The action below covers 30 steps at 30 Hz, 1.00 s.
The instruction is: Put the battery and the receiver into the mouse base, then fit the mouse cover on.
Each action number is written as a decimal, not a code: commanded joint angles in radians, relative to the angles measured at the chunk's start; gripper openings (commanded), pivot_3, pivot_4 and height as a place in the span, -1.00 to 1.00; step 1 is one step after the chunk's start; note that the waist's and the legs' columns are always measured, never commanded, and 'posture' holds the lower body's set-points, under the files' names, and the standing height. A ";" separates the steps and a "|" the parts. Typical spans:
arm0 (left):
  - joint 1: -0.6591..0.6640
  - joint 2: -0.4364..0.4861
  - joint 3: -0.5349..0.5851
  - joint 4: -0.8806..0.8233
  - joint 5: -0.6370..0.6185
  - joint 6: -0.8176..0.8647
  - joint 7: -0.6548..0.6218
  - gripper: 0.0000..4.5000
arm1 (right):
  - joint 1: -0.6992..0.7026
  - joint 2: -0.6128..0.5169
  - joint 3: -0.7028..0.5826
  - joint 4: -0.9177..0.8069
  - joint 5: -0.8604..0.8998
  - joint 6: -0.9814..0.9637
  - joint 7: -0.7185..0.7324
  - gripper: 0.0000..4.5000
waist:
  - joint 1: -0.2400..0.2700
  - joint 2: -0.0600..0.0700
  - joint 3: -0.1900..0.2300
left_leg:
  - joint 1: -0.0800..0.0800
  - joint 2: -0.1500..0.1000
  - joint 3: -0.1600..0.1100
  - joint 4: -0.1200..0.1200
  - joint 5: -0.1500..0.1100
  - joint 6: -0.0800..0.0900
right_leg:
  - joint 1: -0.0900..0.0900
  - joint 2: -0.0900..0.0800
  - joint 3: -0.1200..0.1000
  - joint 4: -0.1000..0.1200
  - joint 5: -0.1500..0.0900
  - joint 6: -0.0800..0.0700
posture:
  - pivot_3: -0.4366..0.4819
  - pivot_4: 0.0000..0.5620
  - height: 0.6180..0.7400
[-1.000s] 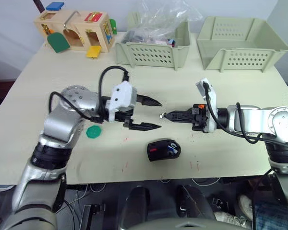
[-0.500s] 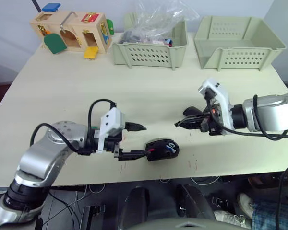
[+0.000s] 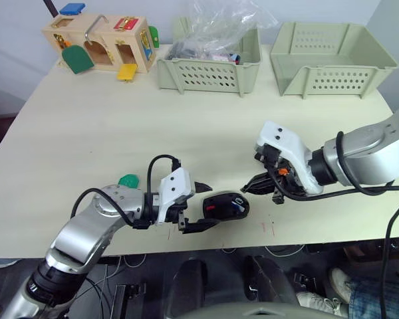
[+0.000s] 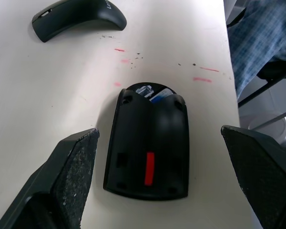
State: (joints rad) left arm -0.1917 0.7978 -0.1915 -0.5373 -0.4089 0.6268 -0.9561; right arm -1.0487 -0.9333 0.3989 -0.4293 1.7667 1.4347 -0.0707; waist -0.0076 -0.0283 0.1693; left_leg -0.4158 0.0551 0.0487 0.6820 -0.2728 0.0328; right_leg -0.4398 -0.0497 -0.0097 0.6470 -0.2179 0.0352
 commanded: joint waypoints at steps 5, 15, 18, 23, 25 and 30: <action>-0.038 -0.022 -0.093 0.067 0.105 -0.109 -0.023 0.94 | -0.020 -0.002 -0.008 -0.006 0.004 -0.008 0.009 -1.00 | -0.001 0.000 0.000 | 0.000 0.000 0.001 0.001 0.000 0.000 | 0.000 0.000 0.001 0.000 0.001 0.001 | -0.05 -0.47 1.00; -0.111 -0.103 -0.188 0.133 0.186 -0.137 -0.025 0.94 | -0.015 -0.010 -0.002 -0.003 0.028 -0.025 -0.025 -1.00 | -0.001 0.000 0.000 | 0.000 0.000 0.001 0.003 0.000 0.000 | 0.000 0.000 0.001 0.001 0.001 0.001 | -0.05 -0.47 1.00; -0.131 -0.134 -0.207 0.161 0.199 -0.132 -0.025 0.94 | -0.013 -0.010 0.001 -0.001 0.034 -0.027 -0.033 -1.00 | -0.001 0.000 0.000 | 0.000 0.000 0.001 0.003 0.000 0.000 | 0.000 0.000 0.001 0.001 0.001 0.001 | -0.05 -0.47 1.00; -0.115 -0.141 -0.219 0.206 0.227 -0.174 -0.038 0.45 | -0.005 -0.011 0.011 -0.005 0.033 -0.033 -0.046 -1.00 | -0.002 0.000 0.000 | 0.000 0.000 0.001 0.003 0.000 0.000 | 0.000 0.000 0.001 0.001 0.001 0.001 | -0.05 -0.47 1.00; -0.097 -0.131 -0.207 0.205 0.231 -0.193 -0.045 0.32 | 0.000 -0.006 0.017 -0.008 0.028 -0.034 -0.054 -1.00 | -0.002 0.000 0.000 | 0.000 0.000 0.001 0.003 0.000 0.000 | 0.000 0.000 0.001 0.002 0.001 0.001 | -0.05 -0.47 1.00; -0.047 -0.108 -0.188 0.191 0.232 -0.236 -0.051 0.32 | 0.008 0.008 0.033 -0.005 0.018 -0.035 -0.074 -1.00 | -0.005 0.000 0.000 | 0.001 0.000 0.001 0.003 0.000 0.000 | 0.000 0.000 0.001 0.002 0.001 0.001 | -0.05 -0.47 1.00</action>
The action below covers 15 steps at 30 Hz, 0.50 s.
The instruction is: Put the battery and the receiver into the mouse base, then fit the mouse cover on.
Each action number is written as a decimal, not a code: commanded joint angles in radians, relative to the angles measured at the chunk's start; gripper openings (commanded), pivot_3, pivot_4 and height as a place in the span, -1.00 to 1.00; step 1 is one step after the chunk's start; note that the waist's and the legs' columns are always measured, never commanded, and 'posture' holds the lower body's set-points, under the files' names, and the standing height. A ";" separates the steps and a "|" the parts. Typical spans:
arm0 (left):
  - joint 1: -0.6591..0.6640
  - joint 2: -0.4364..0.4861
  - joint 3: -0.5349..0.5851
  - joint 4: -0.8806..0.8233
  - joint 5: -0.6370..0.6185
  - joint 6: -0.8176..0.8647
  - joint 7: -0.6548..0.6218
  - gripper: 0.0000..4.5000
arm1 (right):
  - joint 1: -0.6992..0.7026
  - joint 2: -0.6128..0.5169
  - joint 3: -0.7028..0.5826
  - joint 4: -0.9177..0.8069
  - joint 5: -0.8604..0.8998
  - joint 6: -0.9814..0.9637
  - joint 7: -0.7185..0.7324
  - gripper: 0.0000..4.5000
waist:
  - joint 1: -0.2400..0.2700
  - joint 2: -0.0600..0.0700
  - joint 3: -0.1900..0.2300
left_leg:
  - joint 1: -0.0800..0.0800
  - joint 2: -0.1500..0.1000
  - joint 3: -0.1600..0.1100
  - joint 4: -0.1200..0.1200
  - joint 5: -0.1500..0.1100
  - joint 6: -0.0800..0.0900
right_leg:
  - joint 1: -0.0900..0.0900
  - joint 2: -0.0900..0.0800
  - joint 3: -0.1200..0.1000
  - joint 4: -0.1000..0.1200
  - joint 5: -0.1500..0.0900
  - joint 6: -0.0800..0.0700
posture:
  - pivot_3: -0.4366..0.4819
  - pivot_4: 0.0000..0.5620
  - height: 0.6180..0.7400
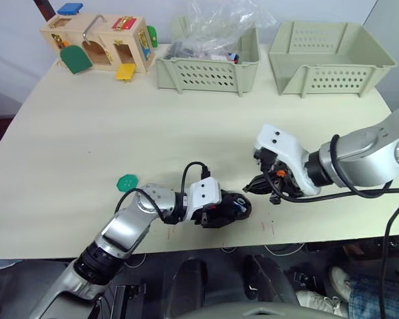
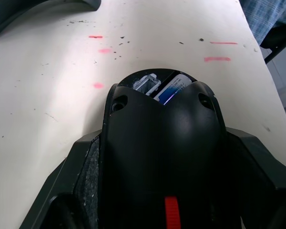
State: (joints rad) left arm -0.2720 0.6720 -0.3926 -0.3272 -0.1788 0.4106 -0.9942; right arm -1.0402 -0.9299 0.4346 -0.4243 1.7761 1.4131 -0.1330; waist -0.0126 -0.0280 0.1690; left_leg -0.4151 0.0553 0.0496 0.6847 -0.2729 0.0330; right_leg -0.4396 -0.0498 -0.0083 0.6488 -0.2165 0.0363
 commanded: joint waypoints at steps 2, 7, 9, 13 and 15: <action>0.047 0.022 0.018 -0.020 0.003 -0.035 -0.013 0.32 | -0.001 0.009 0.008 -0.006 0.005 -0.005 -0.019 -1.00 | 0.000 0.000 0.000 | 0.000 0.000 0.000 0.000 0.000 0.000 | 0.000 0.000 0.000 0.000 0.000 0.000 | -0.05 -0.47 1.00; 0.039 0.011 0.018 0.005 0.011 -0.045 -0.017 0.32 | 0.013 0.046 0.029 0.006 -0.028 -0.006 -0.039 -1.00 | 0.000 0.000 0.000 | 0.000 0.000 0.000 0.000 0.000 0.000 | 0.000 0.000 0.000 0.001 0.000 0.000 | -0.05 -0.47 1.00; 0.032 0.004 0.013 0.011 0.012 -0.037 -0.015 0.32 | 0.020 0.070 0.036 0.013 -0.044 -0.008 -0.054 -1.00 | 0.001 0.000 0.000 | 0.001 0.000 0.000 0.000 0.000 0.000 | 0.000 0.000 0.000 0.002 0.000 0.000 | -0.05 -0.47 1.00; 0.018 -0.010 0.008 0.018 0.015 -0.022 -0.017 0.32 | 0.044 0.107 0.044 0.015 -0.091 0.007 -0.073 -1.00 | 0.003 0.000 0.000 | 0.001 0.000 0.000 0.001 0.000 0.000 | 0.000 0.000 0.000 0.004 0.000 0.000 | -0.05 -0.47 1.00; 0.014 -0.010 0.008 0.018 0.014 -0.013 -0.024 0.32 | 0.047 0.118 0.053 0.017 -0.104 0.021 -0.076 -1.00 | 0.003 0.000 0.000 | 0.001 0.000 0.000 0.002 0.000 0.000 | 0.000 0.000 0.000 0.005 0.000 0.000 | -0.05 -0.47 1.00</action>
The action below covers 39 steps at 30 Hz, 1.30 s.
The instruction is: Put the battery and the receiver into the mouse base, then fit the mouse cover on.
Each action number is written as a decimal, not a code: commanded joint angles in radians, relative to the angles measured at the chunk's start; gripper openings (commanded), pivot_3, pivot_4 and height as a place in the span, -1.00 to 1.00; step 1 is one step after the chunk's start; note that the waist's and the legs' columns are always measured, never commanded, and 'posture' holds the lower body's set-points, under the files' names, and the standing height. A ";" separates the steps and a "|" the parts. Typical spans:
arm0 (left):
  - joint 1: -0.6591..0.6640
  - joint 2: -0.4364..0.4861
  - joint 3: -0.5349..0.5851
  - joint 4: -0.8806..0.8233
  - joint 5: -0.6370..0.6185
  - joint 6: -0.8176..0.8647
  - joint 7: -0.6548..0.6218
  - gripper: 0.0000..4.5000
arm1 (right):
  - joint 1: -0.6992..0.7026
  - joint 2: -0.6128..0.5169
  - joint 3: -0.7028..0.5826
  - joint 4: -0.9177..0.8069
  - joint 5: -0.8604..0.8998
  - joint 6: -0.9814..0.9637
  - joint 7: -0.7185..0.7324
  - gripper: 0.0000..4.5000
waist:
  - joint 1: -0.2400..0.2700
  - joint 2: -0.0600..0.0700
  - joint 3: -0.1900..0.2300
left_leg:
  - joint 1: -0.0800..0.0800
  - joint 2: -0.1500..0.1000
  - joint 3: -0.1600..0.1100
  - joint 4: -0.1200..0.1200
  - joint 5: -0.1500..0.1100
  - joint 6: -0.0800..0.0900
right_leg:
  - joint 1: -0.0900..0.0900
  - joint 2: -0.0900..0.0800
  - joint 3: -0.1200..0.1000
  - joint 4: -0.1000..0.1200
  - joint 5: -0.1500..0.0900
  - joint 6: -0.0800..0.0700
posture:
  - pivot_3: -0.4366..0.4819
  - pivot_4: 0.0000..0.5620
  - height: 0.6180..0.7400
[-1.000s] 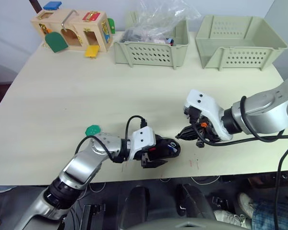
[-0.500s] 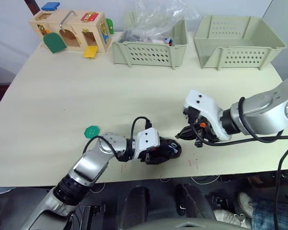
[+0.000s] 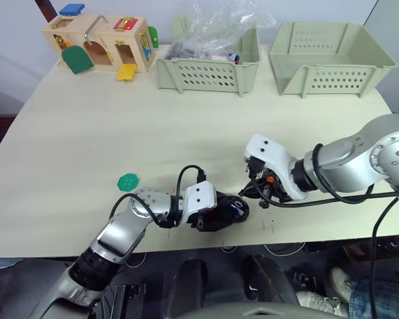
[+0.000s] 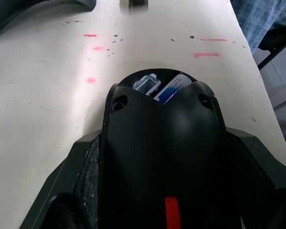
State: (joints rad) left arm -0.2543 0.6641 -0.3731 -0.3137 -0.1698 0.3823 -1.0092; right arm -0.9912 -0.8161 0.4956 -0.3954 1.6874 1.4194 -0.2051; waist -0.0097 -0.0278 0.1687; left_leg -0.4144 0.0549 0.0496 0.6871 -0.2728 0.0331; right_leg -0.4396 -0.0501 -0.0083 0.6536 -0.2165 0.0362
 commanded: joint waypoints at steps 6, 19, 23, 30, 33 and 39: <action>-0.008 -0.003 -0.007 -0.003 -0.007 0.039 -0.026 0.32 | 0.017 0.039 -0.014 -0.009 -0.054 0.034 0.002 -1.00 | -0.001 0.000 0.000 | 0.001 0.000 0.000 0.001 0.000 0.000 | 0.000 0.000 0.000 0.003 0.000 0.000 | -0.05 -0.47 1.00; 0.003 0.010 -0.005 0.027 0.005 -0.001 -0.056 0.32 | 0.048 0.137 -0.032 0.031 -0.169 0.096 0.021 -1.00 | -0.004 0.000 0.000 | 0.001 0.000 0.000 0.001 0.000 0.000 | -0.001 0.000 0.000 0.003 0.000 0.000 | -0.05 -0.47 1.00; -0.004 0.006 -0.008 0.032 0.007 0.001 -0.056 0.32 | 0.050 0.158 -0.048 0.035 -0.196 0.125 0.034 -1.00 | -0.003 0.000 0.000 | 0.001 0.000 0.000 0.001 0.000 0.000 | -0.001 0.000 0.000 0.003 0.000 0.000 | -0.05 -0.47 1.00; -0.015 -0.006 -0.009 0.019 0.012 0.024 -0.051 0.32 | 0.062 0.194 -0.076 0.037 -0.222 0.172 0.048 -1.00 | -0.003 0.000 0.000 | 0.001 0.000 0.000 0.001 0.000 0.000 | -0.001 0.000 0.000 0.003 0.000 0.000 | -0.05 -0.47 1.00; -0.012 -0.013 -0.014 0.013 0.017 0.030 -0.045 0.32 | 0.074 0.213 -0.089 0.033 -0.243 0.190 0.049 -1.00 | -0.002 0.000 0.000 | 0.001 0.000 -0.001 0.001 0.000 0.000 | 0.000 0.000 0.000 0.003 0.000 0.000 | -0.05 -0.47 1.00; -0.012 -0.035 -0.029 0.022 0.037 0.030 -0.034 0.32 | 0.089 0.218 -0.090 0.029 -0.271 0.195 0.059 -1.00 | 0.003 0.001 -0.001 | 0.001 -0.001 -0.001 0.001 0.000 0.000 | 0.000 0.000 0.000 0.003 0.000 0.000 | -0.05 -0.47 1.00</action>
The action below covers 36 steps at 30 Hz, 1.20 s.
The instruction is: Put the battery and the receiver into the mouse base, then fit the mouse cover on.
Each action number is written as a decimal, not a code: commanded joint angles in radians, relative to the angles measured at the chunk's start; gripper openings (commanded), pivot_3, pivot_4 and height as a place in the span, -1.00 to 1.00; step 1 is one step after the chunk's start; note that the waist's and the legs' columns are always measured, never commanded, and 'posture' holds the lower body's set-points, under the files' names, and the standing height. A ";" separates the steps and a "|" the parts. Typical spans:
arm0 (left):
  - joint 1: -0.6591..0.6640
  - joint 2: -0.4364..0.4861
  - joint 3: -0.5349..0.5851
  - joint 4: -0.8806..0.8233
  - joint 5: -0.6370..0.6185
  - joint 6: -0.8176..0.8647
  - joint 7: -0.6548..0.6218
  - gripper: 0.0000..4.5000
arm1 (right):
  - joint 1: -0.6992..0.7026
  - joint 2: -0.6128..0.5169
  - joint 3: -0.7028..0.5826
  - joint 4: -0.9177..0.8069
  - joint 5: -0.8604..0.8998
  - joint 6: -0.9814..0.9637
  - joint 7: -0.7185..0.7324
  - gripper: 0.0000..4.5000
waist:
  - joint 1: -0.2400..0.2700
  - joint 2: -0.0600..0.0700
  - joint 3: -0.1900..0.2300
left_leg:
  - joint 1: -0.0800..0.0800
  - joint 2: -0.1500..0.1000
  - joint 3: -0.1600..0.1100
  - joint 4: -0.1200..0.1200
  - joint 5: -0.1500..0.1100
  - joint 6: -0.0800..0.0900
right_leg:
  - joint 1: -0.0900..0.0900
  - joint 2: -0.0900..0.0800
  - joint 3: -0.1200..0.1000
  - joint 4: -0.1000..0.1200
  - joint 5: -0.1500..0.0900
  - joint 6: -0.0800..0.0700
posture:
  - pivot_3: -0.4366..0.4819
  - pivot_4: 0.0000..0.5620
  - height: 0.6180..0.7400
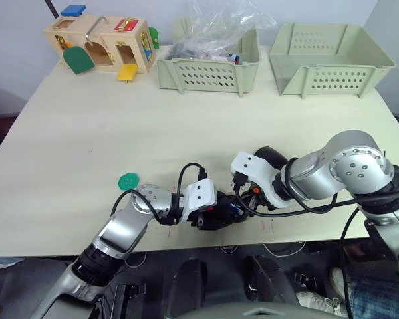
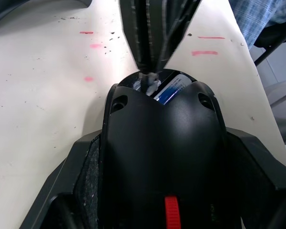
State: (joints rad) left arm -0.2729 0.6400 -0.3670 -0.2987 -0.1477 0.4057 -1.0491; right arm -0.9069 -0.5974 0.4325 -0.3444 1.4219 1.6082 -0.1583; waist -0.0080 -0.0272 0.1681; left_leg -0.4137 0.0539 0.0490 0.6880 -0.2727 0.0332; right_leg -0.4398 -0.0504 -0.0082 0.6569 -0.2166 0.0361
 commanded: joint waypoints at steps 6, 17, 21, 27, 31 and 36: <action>0.058 0.019 -0.007 0.029 0.015 -0.059 -0.011 0.32 | 0.010 -0.010 -0.024 -0.018 -0.031 0.006 0.026 -1.00 | -0.003 0.001 -0.001 | 0.000 0.000 0.000 0.000 0.000 0.000 | 0.000 0.000 0.000 0.000 0.000 0.000 | -0.05 -0.47 1.00; 0.012 -0.003 -0.016 0.046 0.016 -0.040 -0.016 0.32 | 0.017 -0.021 -0.005 -0.033 -0.069 0.006 0.058 -1.00 | -0.002 0.001 -0.001 | 0.000 0.000 0.000 0.000 0.000 0.000 | 0.000 0.000 0.000 0.000 0.000 0.000 | -0.05 -0.47 1.00; 0.005 -0.003 -0.016 0.027 0.013 -0.018 -0.016 0.32 | 0.009 -0.011 0.007 -0.036 -0.100 0.006 0.069 -1.00 | -0.002 0.001 -0.001 | 0.000 0.000 0.000 0.000 0.000 0.000 | 0.000 0.000 0.000 0.000 0.000 0.000 | -0.05 -0.47 1.00; -0.003 0.004 -0.008 -0.014 0.002 0.027 -0.019 0.32 | -0.010 0.001 0.041 -0.034 -0.115 0.006 0.079 -1.00 | -0.004 0.001 -0.001 | 0.000 0.000 0.000 0.000 0.000 0.000 | 0.000 0.000 0.000 0.000 0.000 0.000 | -0.05 -0.47 1.00; -0.012 0.007 -0.003 -0.036 -0.008 0.056 -0.022 0.32 | -0.036 -0.001 0.084 -0.026 -0.109 0.006 0.083 -1.00 | -0.005 0.001 -0.001 | 0.001 0.000 0.000 0.000 0.000 0.000 | 0.000 0.000 0.000 0.000 0.000 0.000 | -0.05 -0.47 1.00; -0.020 0.007 -0.002 -0.045 -0.012 0.076 -0.022 0.32 | -0.056 0.015 0.103 -0.009 -0.104 0.006 0.076 -1.00 | -0.005 0.001 -0.001 | 0.001 0.000 -0.001 0.000 0.000 0.000 | 0.000 0.000 0.000 0.000 0.000 0.000 | -0.05 -0.47 1.00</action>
State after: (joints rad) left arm -0.2864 0.6446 -0.3622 -0.3166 -0.1506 0.4718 -1.0672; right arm -0.9505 -0.5968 0.5161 -0.3523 1.3096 1.6086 -0.0752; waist -0.0135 -0.0259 0.1670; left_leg -0.4131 0.0540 0.0485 0.6879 -0.2727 0.0332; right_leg -0.4398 -0.0500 -0.0084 0.6571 -0.2168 0.0360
